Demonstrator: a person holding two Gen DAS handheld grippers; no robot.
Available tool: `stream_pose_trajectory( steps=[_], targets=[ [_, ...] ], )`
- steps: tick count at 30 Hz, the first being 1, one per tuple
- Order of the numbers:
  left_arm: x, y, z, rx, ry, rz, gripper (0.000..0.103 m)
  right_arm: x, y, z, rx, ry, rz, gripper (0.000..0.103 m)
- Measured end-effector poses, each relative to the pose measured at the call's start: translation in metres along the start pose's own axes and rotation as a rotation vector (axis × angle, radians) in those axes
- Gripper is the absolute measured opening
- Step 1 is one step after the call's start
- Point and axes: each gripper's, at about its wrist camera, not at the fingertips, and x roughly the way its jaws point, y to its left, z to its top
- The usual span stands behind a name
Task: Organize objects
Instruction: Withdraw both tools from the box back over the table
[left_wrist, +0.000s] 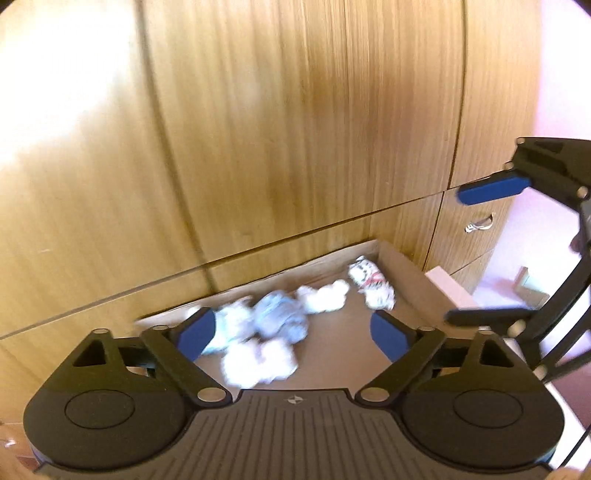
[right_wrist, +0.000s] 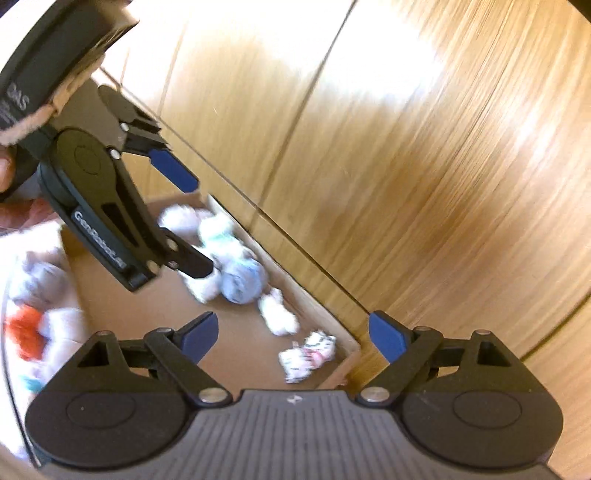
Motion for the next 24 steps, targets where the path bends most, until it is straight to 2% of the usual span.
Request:
stream_pose_trajectory(
  steps=[5,7,11,15,18,24],
  targets=[
    [-0.055,0.016,-0.038,-0.007,-0.047,0.029,0.099,-0.060,0.026,0.001,0.051,-0.074,-0.013,0.090],
    [-0.076,0.025,-0.057,-0.022,-0.067,0.056,0.102,-0.078,0.036,-0.008,0.095,-0.106,-0.010,0.097],
    [-0.115,0.042,-0.095,-0.041,-0.091,0.110,0.102,-0.130,0.070,-0.033,0.154,-0.121,-0.020,0.098],
    [-0.125,0.046,-0.135,-0.080,-0.082,0.179,0.102,-0.140,0.111,-0.073,0.244,-0.104,-0.049,0.099],
    [-0.123,0.044,-0.162,-0.128,-0.070,0.193,0.102,-0.144,0.137,-0.093,0.317,-0.089,-0.084,0.099],
    [-0.111,0.036,-0.192,-0.111,-0.017,0.219,0.102,-0.129,0.167,-0.113,0.443,-0.065,-0.103,0.099]
  ],
)
